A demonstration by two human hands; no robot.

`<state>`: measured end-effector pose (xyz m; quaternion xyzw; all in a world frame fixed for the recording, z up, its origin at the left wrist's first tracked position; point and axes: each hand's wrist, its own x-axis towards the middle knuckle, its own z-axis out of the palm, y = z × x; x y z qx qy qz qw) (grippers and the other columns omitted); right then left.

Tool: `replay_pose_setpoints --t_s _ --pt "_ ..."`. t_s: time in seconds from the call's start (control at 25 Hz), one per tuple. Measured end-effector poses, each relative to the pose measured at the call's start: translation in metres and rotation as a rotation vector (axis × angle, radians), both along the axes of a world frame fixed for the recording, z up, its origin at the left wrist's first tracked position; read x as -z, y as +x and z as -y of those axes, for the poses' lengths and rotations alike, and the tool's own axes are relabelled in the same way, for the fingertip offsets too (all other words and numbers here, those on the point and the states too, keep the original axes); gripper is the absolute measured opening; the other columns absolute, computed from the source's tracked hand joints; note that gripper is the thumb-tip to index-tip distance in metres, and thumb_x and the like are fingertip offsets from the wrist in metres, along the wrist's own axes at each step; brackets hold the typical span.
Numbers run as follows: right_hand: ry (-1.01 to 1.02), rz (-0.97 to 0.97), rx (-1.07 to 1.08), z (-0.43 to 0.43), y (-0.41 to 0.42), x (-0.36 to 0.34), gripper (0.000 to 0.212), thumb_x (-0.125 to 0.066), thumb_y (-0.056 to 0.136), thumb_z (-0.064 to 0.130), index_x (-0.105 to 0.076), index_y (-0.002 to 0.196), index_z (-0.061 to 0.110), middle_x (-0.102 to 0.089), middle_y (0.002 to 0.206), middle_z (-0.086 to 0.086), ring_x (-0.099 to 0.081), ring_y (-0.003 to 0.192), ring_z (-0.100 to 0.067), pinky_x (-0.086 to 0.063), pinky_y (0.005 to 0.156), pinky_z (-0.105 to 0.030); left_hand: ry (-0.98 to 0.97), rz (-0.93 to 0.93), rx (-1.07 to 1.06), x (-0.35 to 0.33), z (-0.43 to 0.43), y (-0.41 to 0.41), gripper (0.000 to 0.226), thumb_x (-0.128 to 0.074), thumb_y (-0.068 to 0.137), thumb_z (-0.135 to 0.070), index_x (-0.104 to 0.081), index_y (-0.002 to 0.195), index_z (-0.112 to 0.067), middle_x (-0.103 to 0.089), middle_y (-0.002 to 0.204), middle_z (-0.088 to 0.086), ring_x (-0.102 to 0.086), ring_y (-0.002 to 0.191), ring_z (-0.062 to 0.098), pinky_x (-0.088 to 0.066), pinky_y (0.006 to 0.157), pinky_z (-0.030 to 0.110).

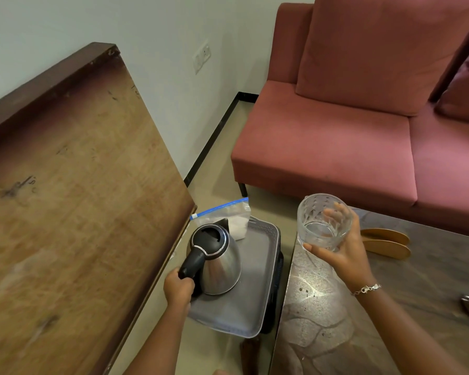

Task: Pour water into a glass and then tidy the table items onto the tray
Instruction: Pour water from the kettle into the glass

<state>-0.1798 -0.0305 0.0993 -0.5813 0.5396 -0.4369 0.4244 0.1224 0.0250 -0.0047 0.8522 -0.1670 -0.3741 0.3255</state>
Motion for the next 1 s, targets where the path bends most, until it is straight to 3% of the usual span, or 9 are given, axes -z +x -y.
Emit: replay_pose_setpoints --t_s 0.12,0.24,0.36,0.48,0.56,0.72,0.88,1.0 --pt "0.010 -0.014 0.000 -0.005 -0.003 -0.003 0.105 -0.072 0.039 0.072 -0.026 0.127 0.038 -0.046 0.119 0.026 -0.046 0.115 0.009 -0.041 0.095 -0.020 -0.051 0.020 0.048 -0.016 0.011 -0.002 0.035 -0.043 0.062 0.023 -0.054 0.070 -0.009 -0.054 0.069 0.016 -0.049 0.066 0.028 -0.039 0.060 0.031" --pt "0.017 -0.022 0.008 -0.009 -0.008 -0.008 0.102 -0.075 0.038 0.068 -0.025 0.123 0.044 -0.047 0.118 0.026 -0.045 0.113 0.015 -0.041 0.091 -0.012 -0.106 0.041 0.114 -0.034 0.018 -0.006 0.040 -0.045 0.062 0.024 -0.050 0.070 -0.015 -0.054 0.076 0.016 -0.049 0.071 0.027 -0.040 0.064 0.032" --pt "0.003 -0.023 0.023 -0.012 -0.014 -0.013 0.097 -0.072 0.039 0.074 -0.024 0.120 0.050 -0.046 0.119 0.025 -0.045 0.115 0.011 -0.042 0.092 -0.014 -0.153 0.052 0.145 -0.051 0.025 -0.004 0.044 -0.048 0.060 0.023 -0.052 0.088 -0.010 -0.056 0.084 0.017 -0.050 0.077 0.028 -0.042 0.068 0.031" --pt "-0.006 -0.001 0.031 -0.014 -0.023 -0.013 0.097 -0.074 0.040 0.071 -0.025 0.122 0.050 -0.046 0.121 0.023 -0.045 0.119 0.005 -0.045 0.099 -0.033 -0.225 0.093 0.213 -0.074 0.028 -0.004 0.044 -0.052 0.045 0.008 -0.054 0.086 -0.007 -0.053 0.084 0.014 -0.049 0.077 0.026 -0.039 0.064 0.027" --pt "-0.017 -0.008 0.035 -0.017 -0.029 -0.013 0.099 -0.075 0.041 0.068 -0.027 0.124 0.045 -0.047 0.122 0.021 -0.045 0.121 -0.003 -0.044 0.101 -0.040 -0.270 0.103 0.278 -0.090 0.026 -0.010 0.041 -0.054 0.043 0.011 -0.054 0.082 -0.003 -0.050 0.087 0.013 -0.048 0.079 0.026 -0.036 0.060 0.021" --pt "-0.019 -0.049 0.036 -0.022 -0.040 -0.015 0.105 -0.077 0.044 0.052 -0.025 0.132 0.028 -0.046 0.121 0.022 -0.045 0.120 -0.009 -0.042 0.103 -0.037 -0.336 0.153 0.354 -0.121 0.025 -0.025 0.041 -0.052 0.056 0.030 -0.054 0.078 -0.004 -0.049 0.090 0.013 -0.047 0.083 0.024 -0.035 0.059 0.021" --pt "-0.019 -0.045 0.039 -0.030 -0.051 -0.018 0.110 -0.077 0.040 0.060 -0.023 0.131 0.030 -0.044 0.120 0.024 -0.045 0.120 -0.009 -0.041 0.099 -0.030 -0.437 0.234 0.431 -0.159 0.029 -0.039 0.048 -0.052 0.056 0.030 -0.049 0.065 -0.017 -0.048 0.076 0.002 -0.045 0.072 0.021 -0.037 0.056 0.022" --pt "-0.024 -0.045 0.037 -0.038 -0.059 -0.018 0.101 -0.074 0.045 0.050 -0.023 0.130 0.030 -0.043 0.119 0.025 -0.045 0.119 -0.011 -0.041 0.099 -0.031 -0.547 0.316 0.520 -0.194 0.029 -0.058 0.041 -0.050 0.061 0.029 -0.050 0.065 -0.012 -0.046 0.076 -0.008 -0.044 0.067 0.008 -0.037 0.055 0.005"
